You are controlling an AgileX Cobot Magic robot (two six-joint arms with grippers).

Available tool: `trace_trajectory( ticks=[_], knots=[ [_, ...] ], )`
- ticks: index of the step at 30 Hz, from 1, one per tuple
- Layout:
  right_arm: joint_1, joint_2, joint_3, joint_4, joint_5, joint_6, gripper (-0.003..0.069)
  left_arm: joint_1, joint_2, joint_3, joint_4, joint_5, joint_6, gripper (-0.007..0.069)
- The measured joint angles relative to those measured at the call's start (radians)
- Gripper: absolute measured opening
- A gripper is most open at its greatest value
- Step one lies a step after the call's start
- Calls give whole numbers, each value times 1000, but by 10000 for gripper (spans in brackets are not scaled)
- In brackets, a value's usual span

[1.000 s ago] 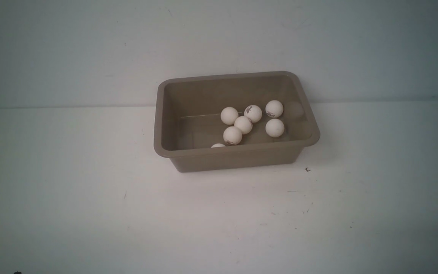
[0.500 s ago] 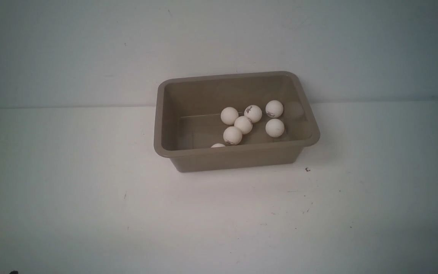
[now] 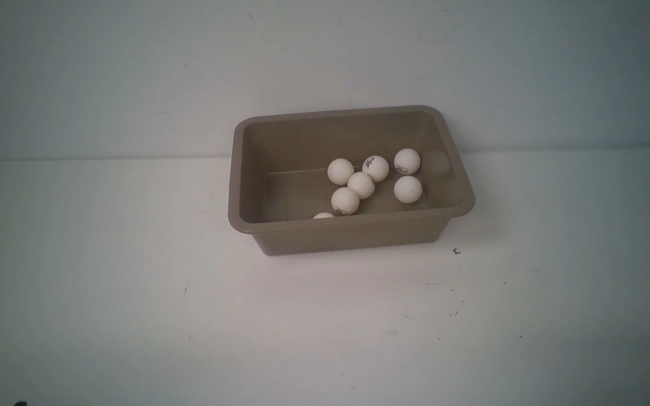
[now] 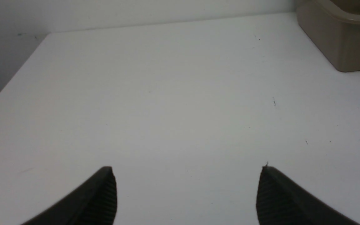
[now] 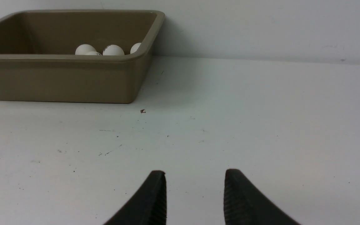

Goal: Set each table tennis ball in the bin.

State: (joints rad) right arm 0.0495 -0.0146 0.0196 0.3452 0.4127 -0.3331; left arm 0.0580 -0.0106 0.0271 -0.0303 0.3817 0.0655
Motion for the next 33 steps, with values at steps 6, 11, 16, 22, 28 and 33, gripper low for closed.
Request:
trace_trajectory(
  ticks=[6, 11, 16, 22, 28, 33],
  knots=[
    [0, 0, 0, 0, 0, 0, 243, 0, 0, 0, 0, 0, 0, 542],
    [0, 0, 0, 0, 0, 0, 243, 0, 0, 0, 0, 0, 0, 542],
    [0, 0, 0, 0, 0, 0, 243, 0, 0, 0, 0, 0, 0, 542],
    [0, 0, 0, 0, 0, 0, 243, 0, 0, 0, 0, 0, 0, 542],
    [0, 0, 0, -52, 1, 8, 243, 0, 0, 0, 0, 0, -1, 542],
    [0, 0, 0, -79, 1, 72, 243, 0, 0, 0, 0, 0, -1, 542]
  ],
)
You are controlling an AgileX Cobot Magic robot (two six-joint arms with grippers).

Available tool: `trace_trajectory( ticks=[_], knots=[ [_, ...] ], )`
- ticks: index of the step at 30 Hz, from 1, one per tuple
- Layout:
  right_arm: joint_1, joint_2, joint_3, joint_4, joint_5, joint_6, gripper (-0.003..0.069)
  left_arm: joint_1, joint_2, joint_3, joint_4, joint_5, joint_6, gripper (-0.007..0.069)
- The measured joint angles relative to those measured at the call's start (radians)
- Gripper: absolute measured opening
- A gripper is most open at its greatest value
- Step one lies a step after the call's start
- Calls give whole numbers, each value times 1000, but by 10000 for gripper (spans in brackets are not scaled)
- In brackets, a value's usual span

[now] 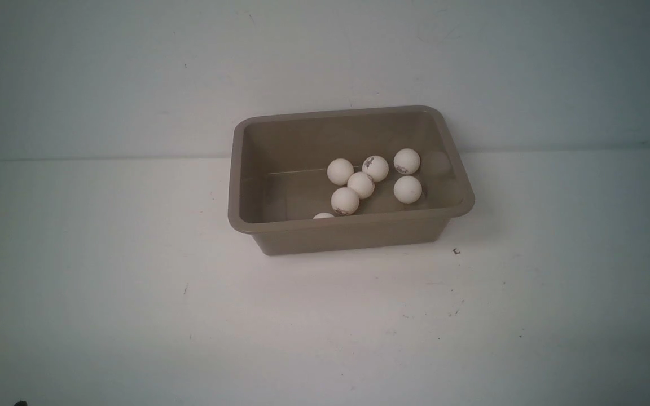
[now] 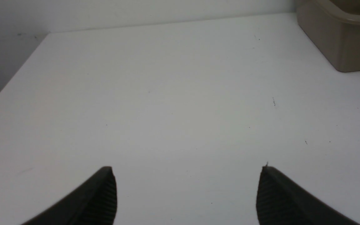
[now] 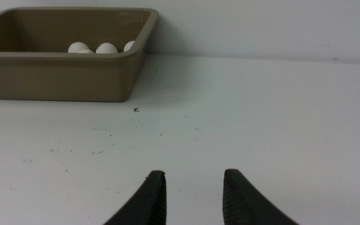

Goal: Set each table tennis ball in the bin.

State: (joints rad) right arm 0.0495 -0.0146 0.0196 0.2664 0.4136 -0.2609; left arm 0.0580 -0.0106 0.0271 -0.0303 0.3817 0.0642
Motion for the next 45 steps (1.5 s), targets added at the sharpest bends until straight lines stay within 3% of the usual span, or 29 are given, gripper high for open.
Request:
trace_trajectory(
  ticks=[8, 45],
  knots=[
    [10, 0, 0, -81, -1, 45, 243, 0, 0, 0, 0, 0, 0, 542],
    [1, 0, 0, -85, -3, 48, 243, 0, 0, 0, 0, 0, 0, 542]
  ],
)
